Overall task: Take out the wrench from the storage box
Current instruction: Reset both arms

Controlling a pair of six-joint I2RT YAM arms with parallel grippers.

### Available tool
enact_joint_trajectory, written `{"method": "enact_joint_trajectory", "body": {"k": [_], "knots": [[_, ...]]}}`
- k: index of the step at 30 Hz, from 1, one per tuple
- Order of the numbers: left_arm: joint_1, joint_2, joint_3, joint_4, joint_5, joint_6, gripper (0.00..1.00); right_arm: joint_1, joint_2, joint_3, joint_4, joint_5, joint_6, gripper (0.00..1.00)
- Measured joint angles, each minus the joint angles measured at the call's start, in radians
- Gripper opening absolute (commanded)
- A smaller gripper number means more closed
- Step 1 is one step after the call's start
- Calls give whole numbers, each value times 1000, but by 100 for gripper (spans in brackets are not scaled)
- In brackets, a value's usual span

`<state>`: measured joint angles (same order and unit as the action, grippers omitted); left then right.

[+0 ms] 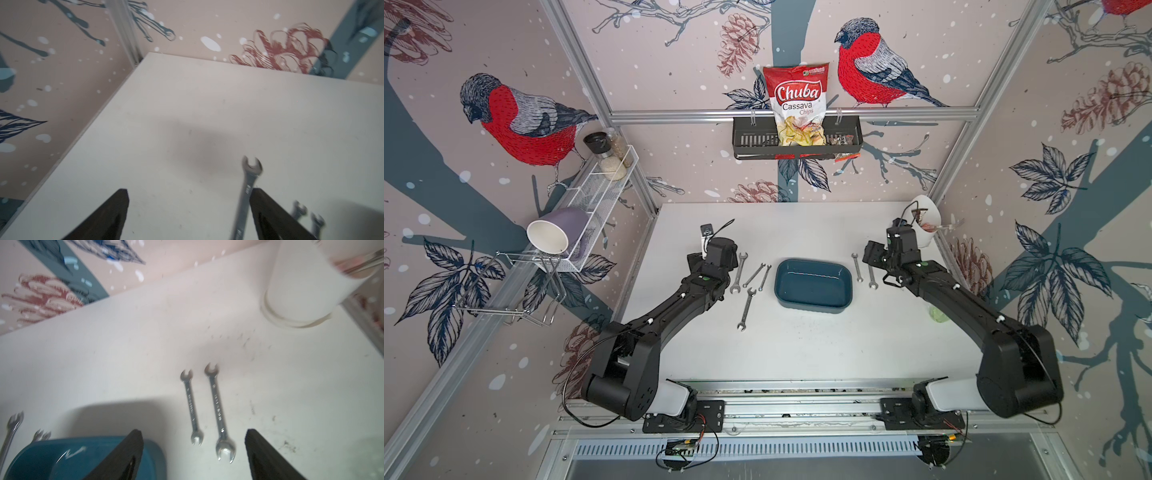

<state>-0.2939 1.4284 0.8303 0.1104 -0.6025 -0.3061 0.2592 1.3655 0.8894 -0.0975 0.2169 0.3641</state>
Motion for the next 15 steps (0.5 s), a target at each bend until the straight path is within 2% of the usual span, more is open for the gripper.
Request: {"method": "enact_joint_trajectory", "body": {"k": [4,8,13,15], "knots": [[79,5,-129,196,-122,38,94,-54,-61,-212,253,130,-61,86],[137,2,-249,356,-179,89,94,-127,-34,-357,494,198,-116,87],[201,9,-380,553,-124,111,95,-200,39,-496,773,212,-162,88],[204,35,-439,653,-54,133,95,-222,64,-560,885,193,-180,91]]}}
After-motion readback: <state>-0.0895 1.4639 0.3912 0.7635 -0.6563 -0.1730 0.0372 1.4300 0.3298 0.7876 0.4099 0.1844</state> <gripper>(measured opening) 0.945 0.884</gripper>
